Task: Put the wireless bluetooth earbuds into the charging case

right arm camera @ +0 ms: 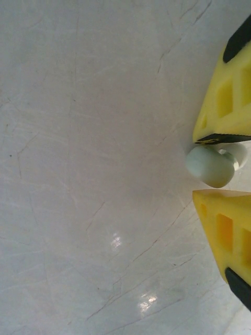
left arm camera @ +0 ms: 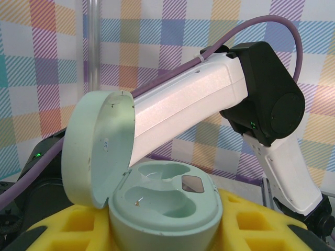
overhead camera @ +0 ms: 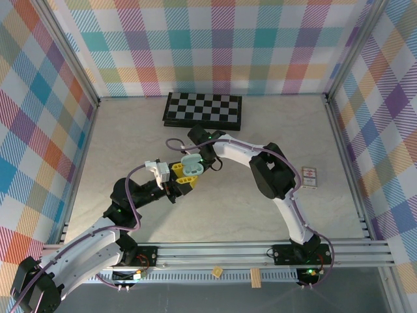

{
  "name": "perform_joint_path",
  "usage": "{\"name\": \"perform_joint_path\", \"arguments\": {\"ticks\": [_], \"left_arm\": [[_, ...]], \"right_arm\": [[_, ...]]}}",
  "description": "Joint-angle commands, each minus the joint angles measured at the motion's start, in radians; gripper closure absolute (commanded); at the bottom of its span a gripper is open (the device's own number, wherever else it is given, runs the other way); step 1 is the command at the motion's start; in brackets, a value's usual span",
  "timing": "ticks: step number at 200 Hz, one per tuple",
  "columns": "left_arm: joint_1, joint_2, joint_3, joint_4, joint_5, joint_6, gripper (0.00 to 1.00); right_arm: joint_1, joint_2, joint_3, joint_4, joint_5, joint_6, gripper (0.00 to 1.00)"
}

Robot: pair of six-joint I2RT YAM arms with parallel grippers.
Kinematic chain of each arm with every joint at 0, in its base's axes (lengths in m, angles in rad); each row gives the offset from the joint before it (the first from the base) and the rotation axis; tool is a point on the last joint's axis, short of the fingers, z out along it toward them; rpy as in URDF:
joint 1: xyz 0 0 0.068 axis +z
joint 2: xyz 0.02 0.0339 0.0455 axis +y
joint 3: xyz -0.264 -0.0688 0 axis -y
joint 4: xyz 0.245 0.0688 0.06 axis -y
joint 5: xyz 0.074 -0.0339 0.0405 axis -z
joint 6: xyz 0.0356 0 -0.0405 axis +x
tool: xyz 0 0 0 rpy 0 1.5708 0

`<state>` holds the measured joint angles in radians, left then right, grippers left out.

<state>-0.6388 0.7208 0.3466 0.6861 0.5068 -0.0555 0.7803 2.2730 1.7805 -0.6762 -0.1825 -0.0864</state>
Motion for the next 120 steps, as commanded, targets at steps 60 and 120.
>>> {"name": "perform_joint_path", "arguments": {"ticks": [60, 120], "left_arm": [[0.007, -0.01, 0.026, 0.025, 0.034, 0.024, 0.71], [0.007, -0.019, 0.026, 0.01, 0.048, 0.035, 0.71]], "right_arm": [[-0.028, -0.156, -0.173, 0.041, 0.015, 0.084, 0.74], [-0.088, -0.365, -0.484, 0.043, 0.067, 0.112, 0.73]]}}
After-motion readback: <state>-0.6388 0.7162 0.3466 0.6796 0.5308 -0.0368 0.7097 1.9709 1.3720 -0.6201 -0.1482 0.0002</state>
